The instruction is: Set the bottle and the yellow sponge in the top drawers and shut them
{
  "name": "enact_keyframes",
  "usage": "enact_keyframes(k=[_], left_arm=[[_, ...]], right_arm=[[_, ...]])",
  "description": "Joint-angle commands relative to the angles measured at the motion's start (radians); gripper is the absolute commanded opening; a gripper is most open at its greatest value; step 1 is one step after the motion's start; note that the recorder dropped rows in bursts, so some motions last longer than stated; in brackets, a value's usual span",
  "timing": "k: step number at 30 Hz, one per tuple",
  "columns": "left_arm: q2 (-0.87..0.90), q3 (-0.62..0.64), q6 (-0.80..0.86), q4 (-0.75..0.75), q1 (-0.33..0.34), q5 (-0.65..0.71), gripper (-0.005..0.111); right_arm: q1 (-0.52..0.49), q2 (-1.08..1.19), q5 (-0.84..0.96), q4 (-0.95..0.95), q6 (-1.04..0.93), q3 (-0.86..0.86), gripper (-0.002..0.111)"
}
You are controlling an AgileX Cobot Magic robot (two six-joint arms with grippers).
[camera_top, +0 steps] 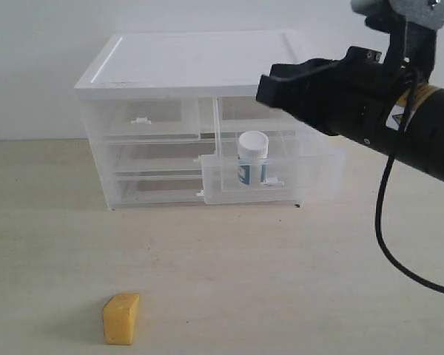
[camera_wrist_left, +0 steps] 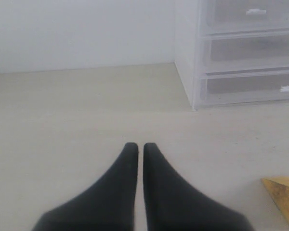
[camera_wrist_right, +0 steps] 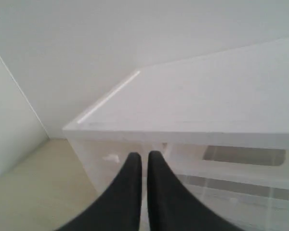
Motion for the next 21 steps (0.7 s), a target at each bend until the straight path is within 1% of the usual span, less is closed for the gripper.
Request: enact_keyframes(k=[1, 2, 3, 4, 5, 9, 12, 13, 14, 16, 21], left_arm=[[-0.003, 0.003, -0.002, -0.001, 0.004, -0.001, 0.004], [-0.003, 0.003, -0.002, -0.001, 0.004, -0.001, 0.004], [-0.003, 0.003, -0.002, -0.001, 0.004, -0.001, 0.004], [-0.003, 0.003, -0.002, -0.001, 0.004, -0.001, 0.004], [-0.003, 0.003, -0.002, -0.001, 0.004, -0.001, 0.004], [-0.003, 0.003, -0.002, -0.001, 0.004, -0.001, 0.004], [-0.003, 0.003, -0.002, -0.001, 0.004, -0.001, 0.004], [-0.003, 0.003, -0.002, -0.001, 0.004, -0.001, 0.004], [-0.003, 0.003, -0.002, -0.001, 0.004, -0.001, 0.004], [-0.003, 0.003, -0.002, -0.001, 0.004, -0.001, 0.004], [-0.003, 0.003, -0.002, -0.001, 0.004, -0.001, 0.004]], right_arm=[[-0.003, -0.008, 0.099, -0.008, -0.309, -0.012, 0.0], [-0.003, -0.008, 0.176, -0.008, -0.347, -0.036, 0.0], [-0.003, -0.008, 0.324, -0.01, -0.383, -0.086, 0.0], [-0.003, -0.008, 0.411, -0.015, -0.4, -0.122, 0.0], [-0.003, -0.008, 0.572, -0.015, -0.431, -0.203, 0.0], [-0.003, -0.008, 0.843, -0.015, -0.456, -0.349, 0.0], [-0.003, 0.003, 0.954, 0.027, -0.507, -0.419, 0.0], [-0.003, 0.026, 0.995, 0.111, -0.595, -0.451, 0.0], [-0.003, 0.061, 1.038, 0.252, -0.734, -0.478, 0.0], [-0.003, 0.131, 1.121, 0.448, -0.919, -0.53, 0.0], [-0.003, 0.239, 1.11, 0.462, -0.942, -0.595, 0.0]])
